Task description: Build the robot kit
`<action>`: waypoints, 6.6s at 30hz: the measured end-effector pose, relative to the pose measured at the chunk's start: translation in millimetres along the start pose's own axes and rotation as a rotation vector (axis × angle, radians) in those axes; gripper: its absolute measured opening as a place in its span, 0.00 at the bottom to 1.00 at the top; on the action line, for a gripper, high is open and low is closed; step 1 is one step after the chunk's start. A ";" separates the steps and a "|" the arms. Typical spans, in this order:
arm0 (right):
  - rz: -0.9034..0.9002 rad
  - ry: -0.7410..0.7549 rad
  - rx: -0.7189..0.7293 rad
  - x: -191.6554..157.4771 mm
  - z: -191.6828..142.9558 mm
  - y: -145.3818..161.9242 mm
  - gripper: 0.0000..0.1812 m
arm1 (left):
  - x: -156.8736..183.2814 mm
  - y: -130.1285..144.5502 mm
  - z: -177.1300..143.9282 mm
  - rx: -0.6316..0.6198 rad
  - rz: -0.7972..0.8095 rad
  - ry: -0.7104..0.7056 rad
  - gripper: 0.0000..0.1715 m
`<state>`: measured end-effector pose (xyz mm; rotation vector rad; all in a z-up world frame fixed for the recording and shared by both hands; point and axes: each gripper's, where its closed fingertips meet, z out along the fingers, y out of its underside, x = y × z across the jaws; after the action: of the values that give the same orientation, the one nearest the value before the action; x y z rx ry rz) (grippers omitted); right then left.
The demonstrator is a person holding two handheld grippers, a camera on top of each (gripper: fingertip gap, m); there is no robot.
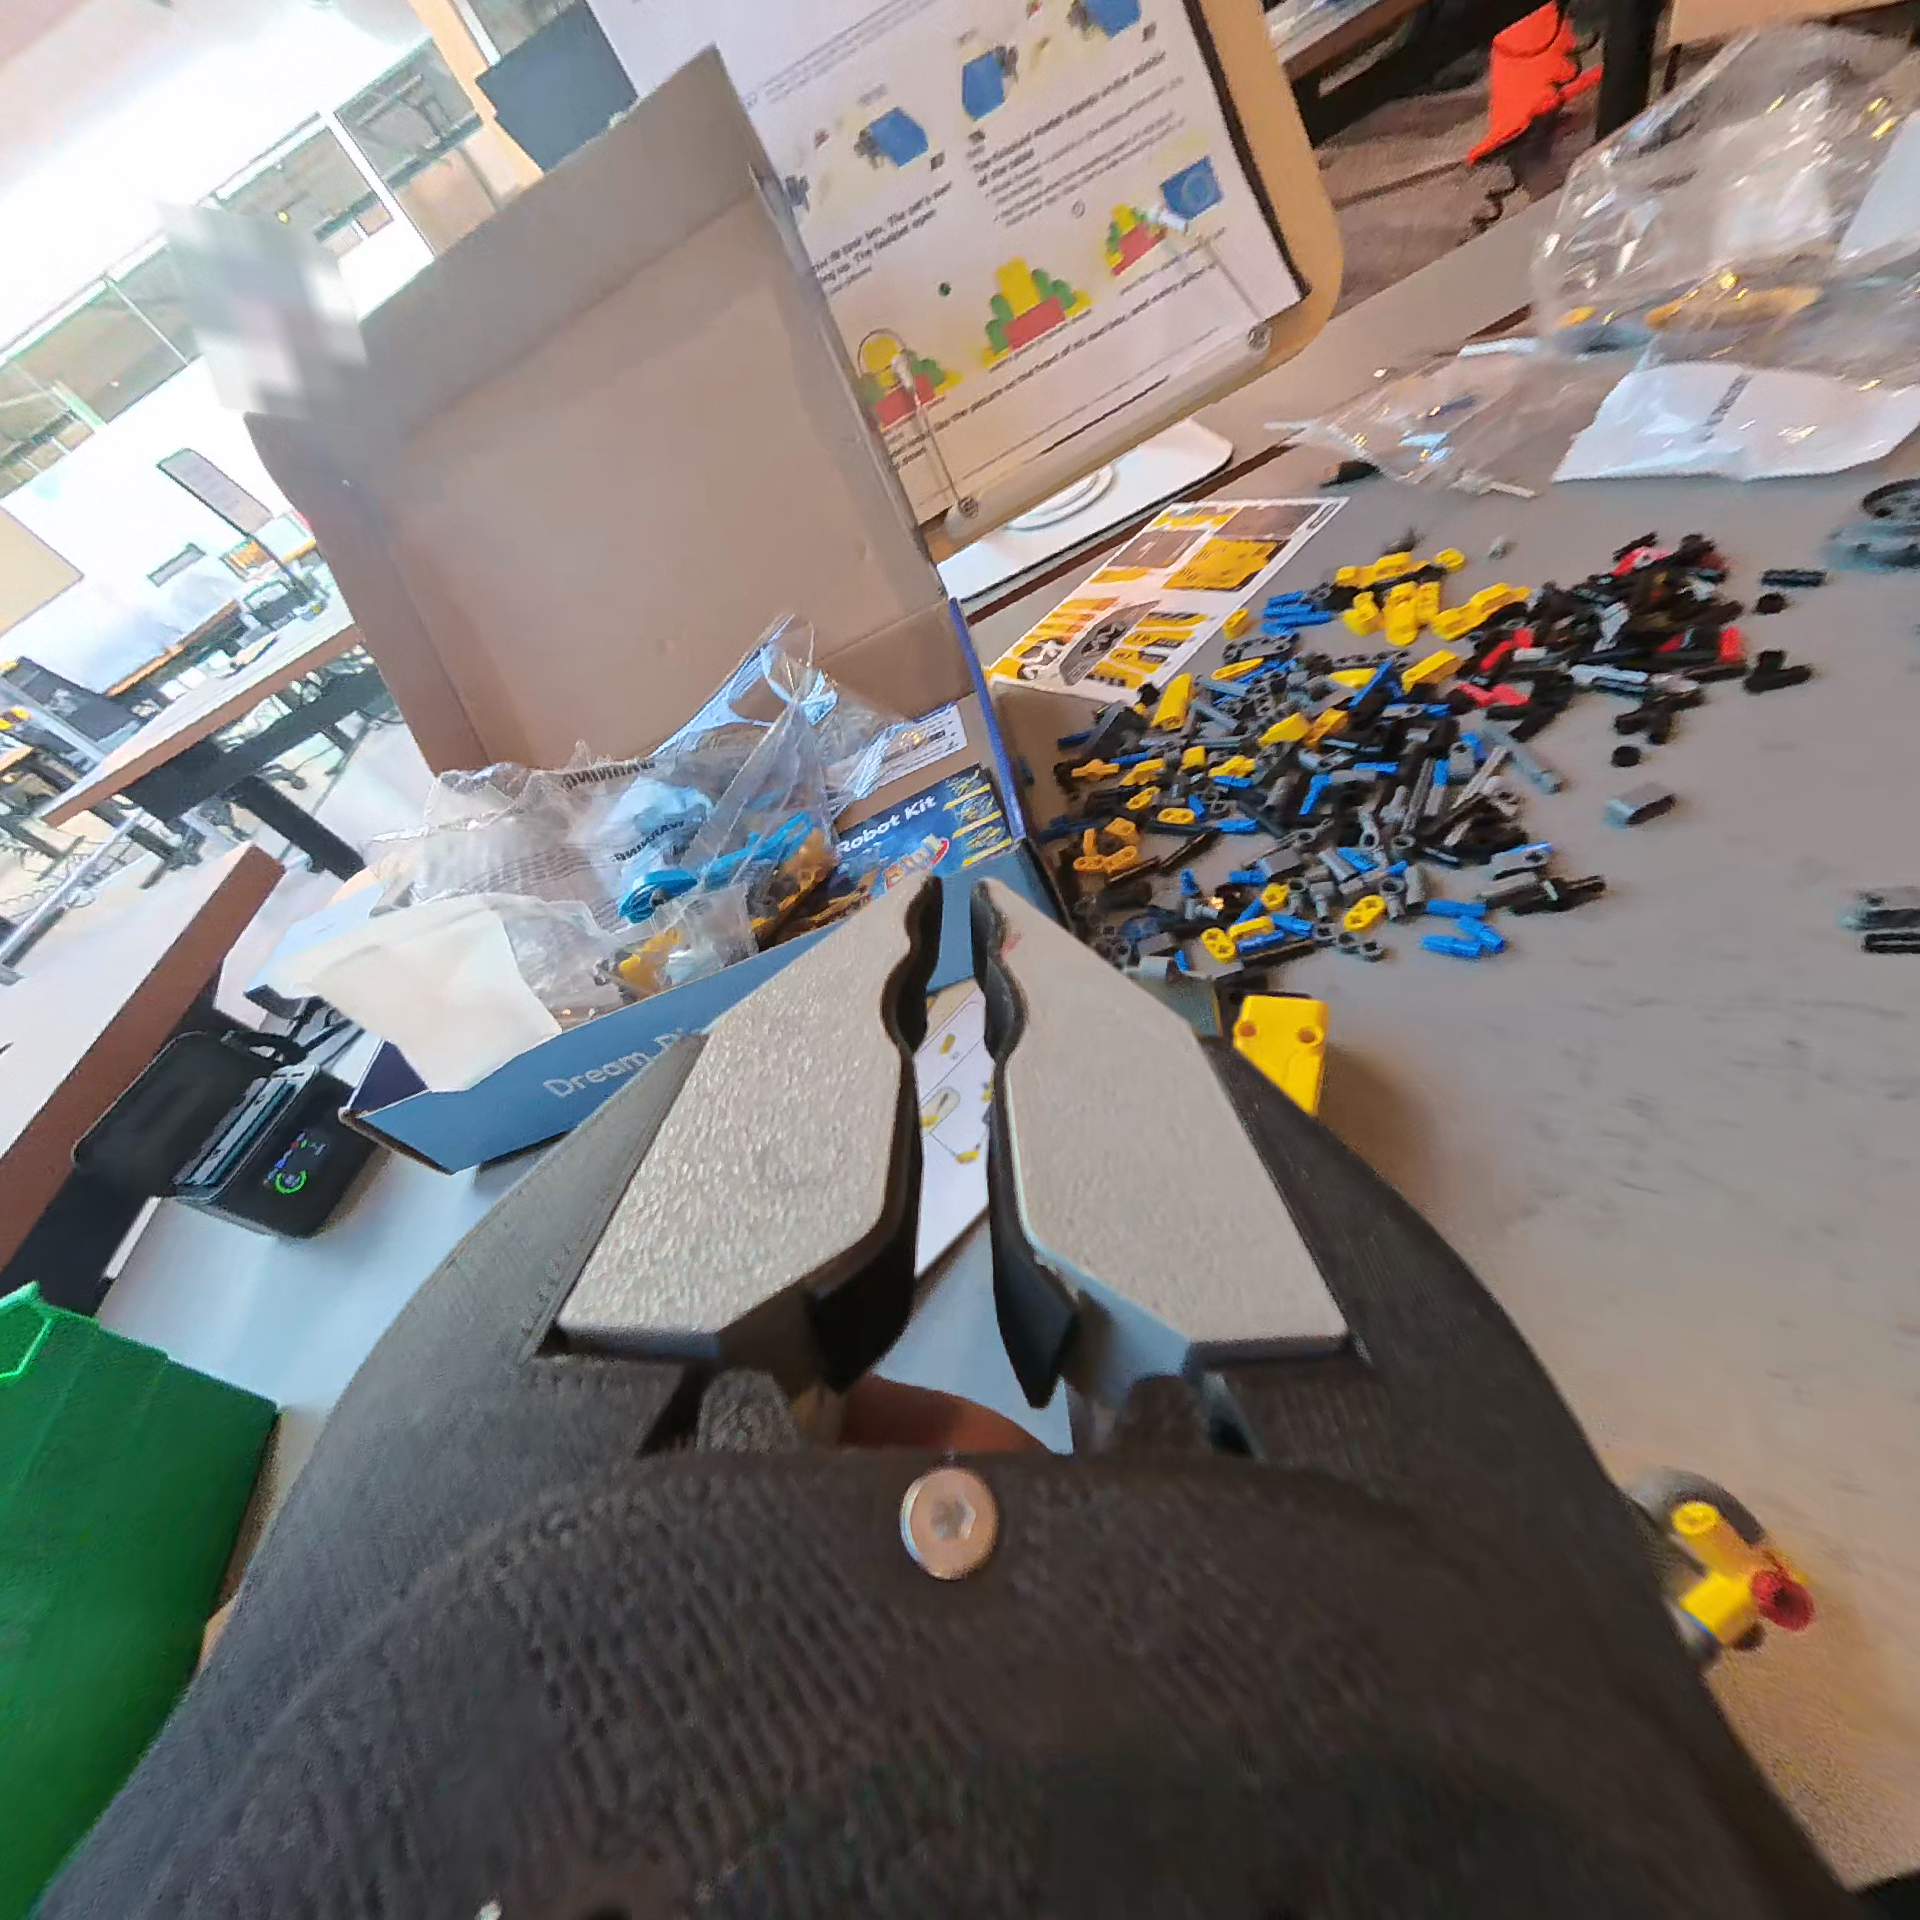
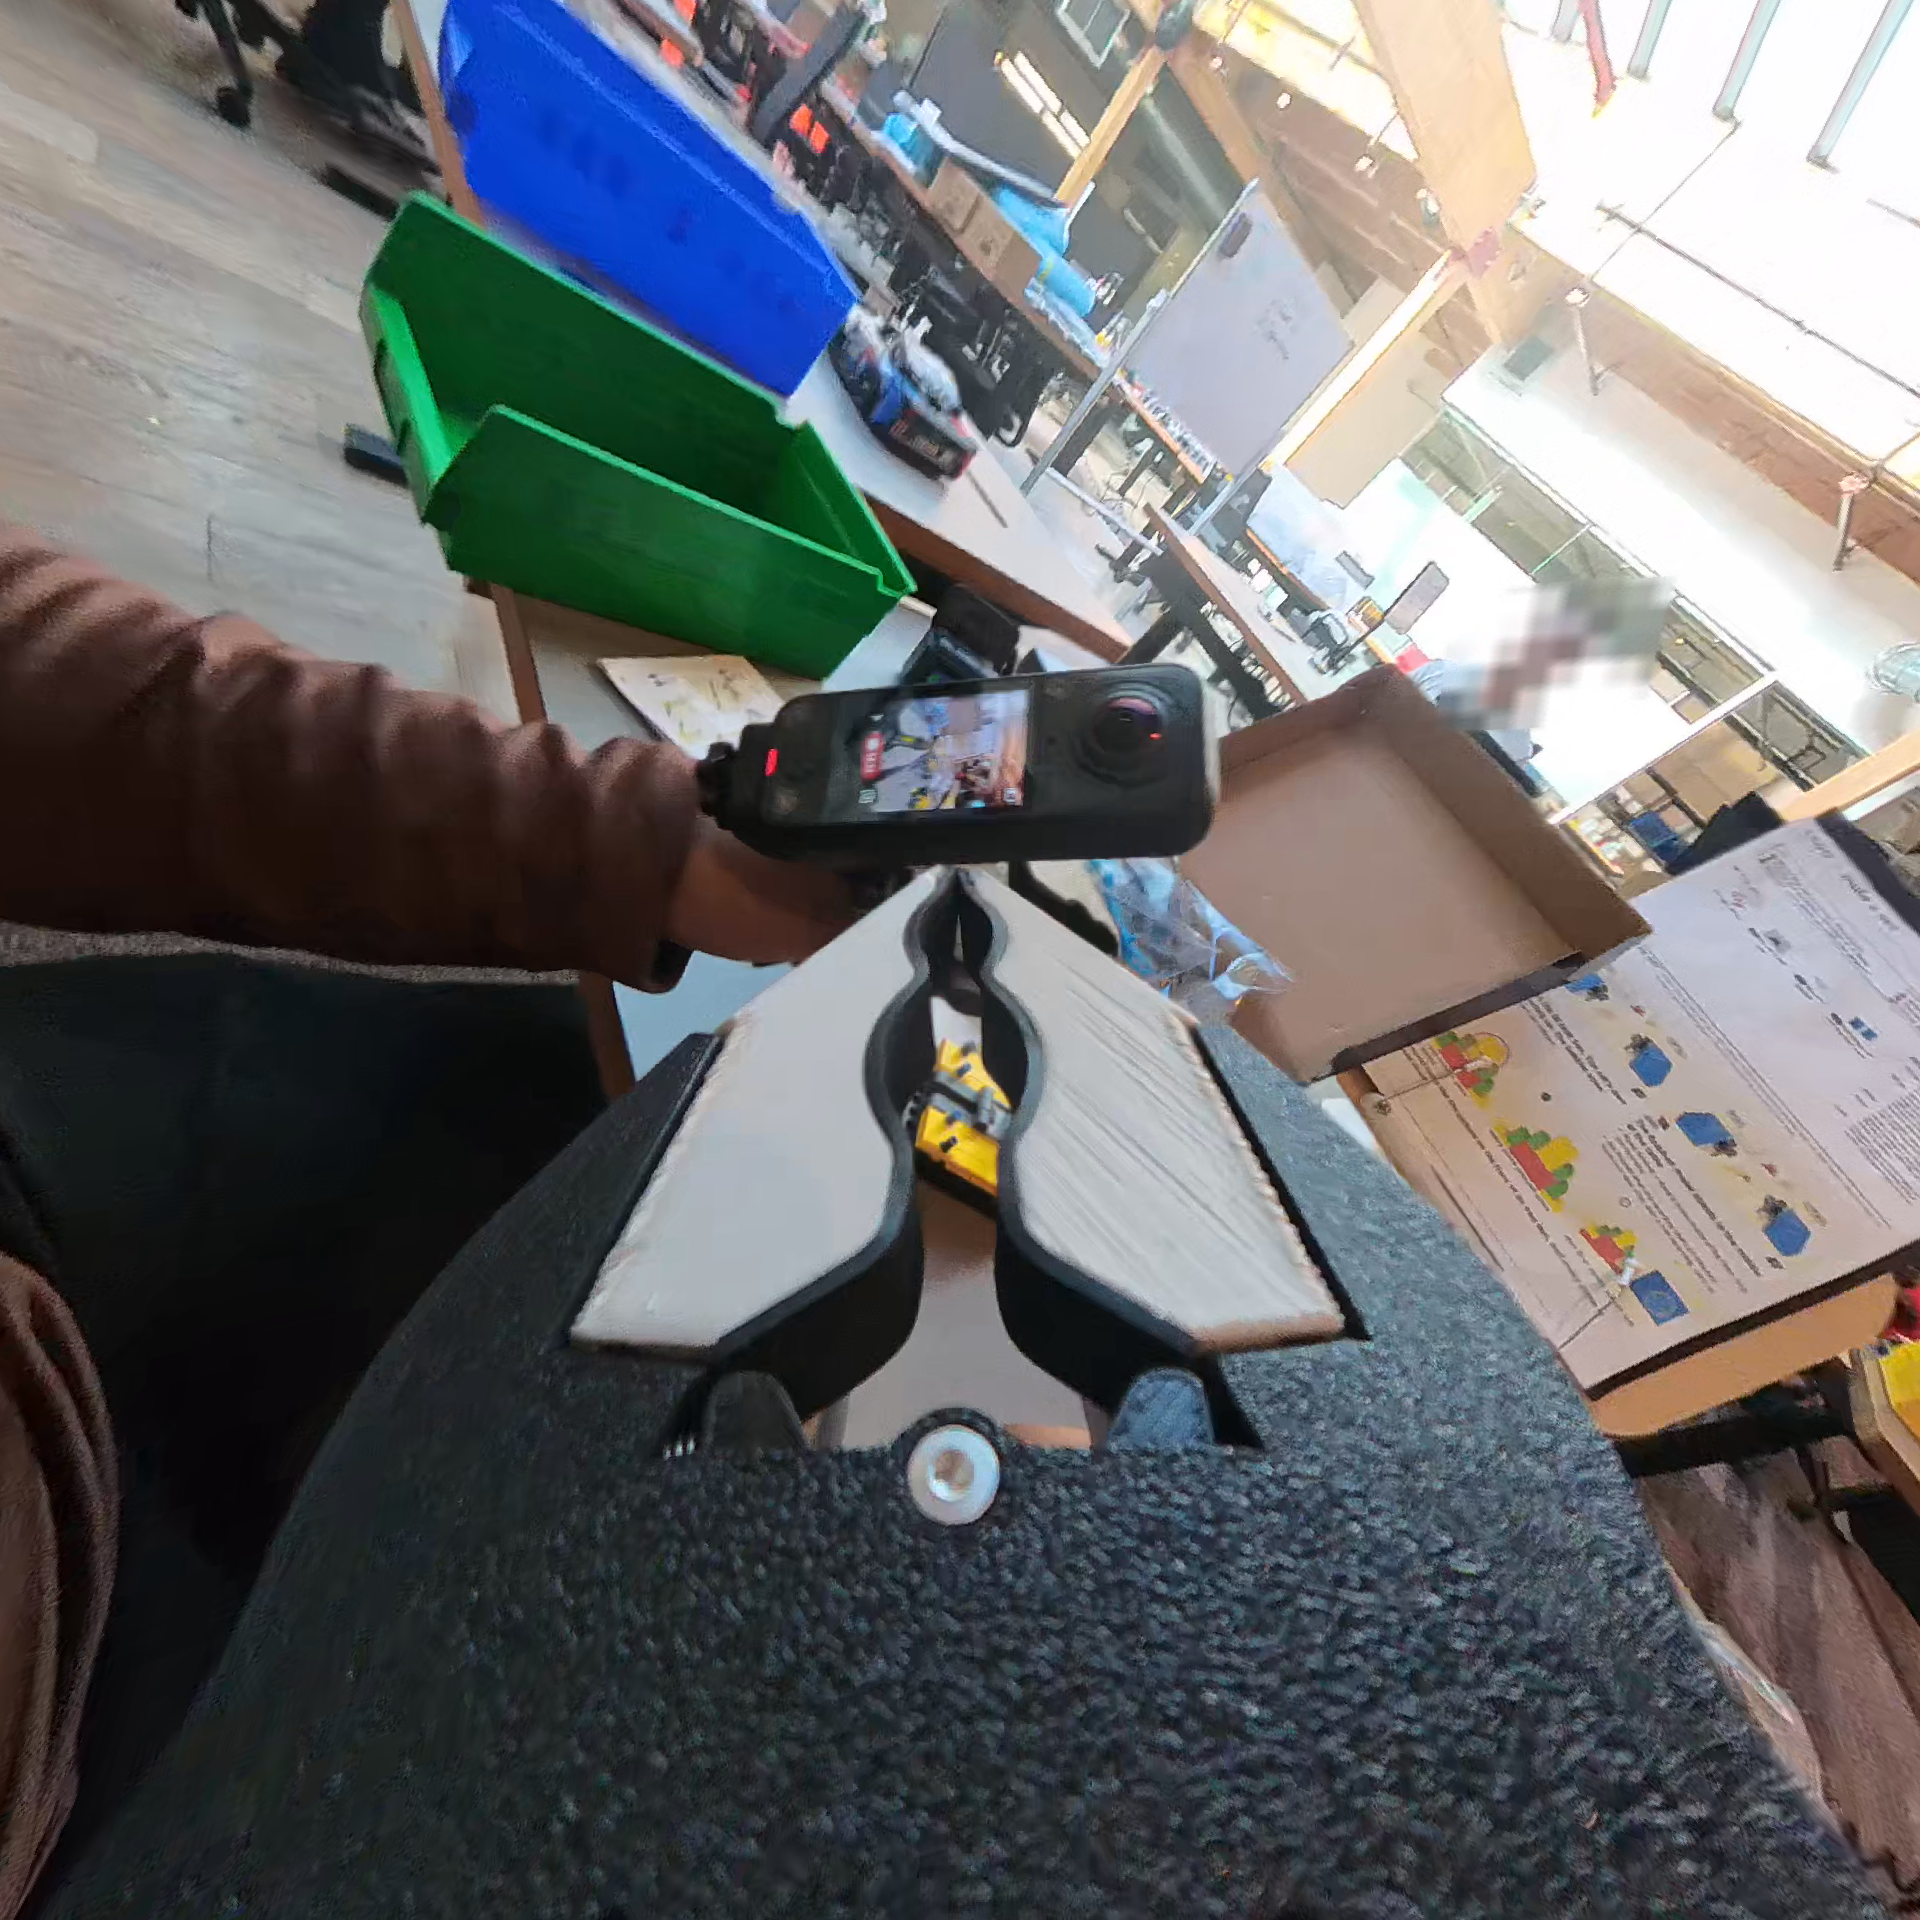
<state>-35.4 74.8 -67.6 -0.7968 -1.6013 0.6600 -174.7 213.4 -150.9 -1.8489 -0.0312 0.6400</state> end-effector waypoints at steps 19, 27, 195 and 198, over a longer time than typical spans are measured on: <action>-0.083 -0.109 -0.086 -46.7 51.2 14.4 0.00 | 13.5 17.8 7.4 -0.051 0.045 0.007 0.06; -0.070 -0.097 -0.104 -40.8 51.5 23.2 0.00 | 17.9 24.3 12.0 -0.069 0.068 0.005 0.06; 0.798 -0.210 -0.626 32.5 -44.0 324.0 0.01 | 10.4 130.2 -63.0 -0.002 -0.347 0.641 0.15; 0.788 -0.250 -0.600 27.1 -28.2 316.3 0.01 | 10.2 130.2 -62.9 -0.002 -0.349 0.640 0.15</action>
<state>33.9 288.5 -293.6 -1.9038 -1.7135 0.8553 -175.0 113.1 -255.6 -1.9132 0.0669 -0.2046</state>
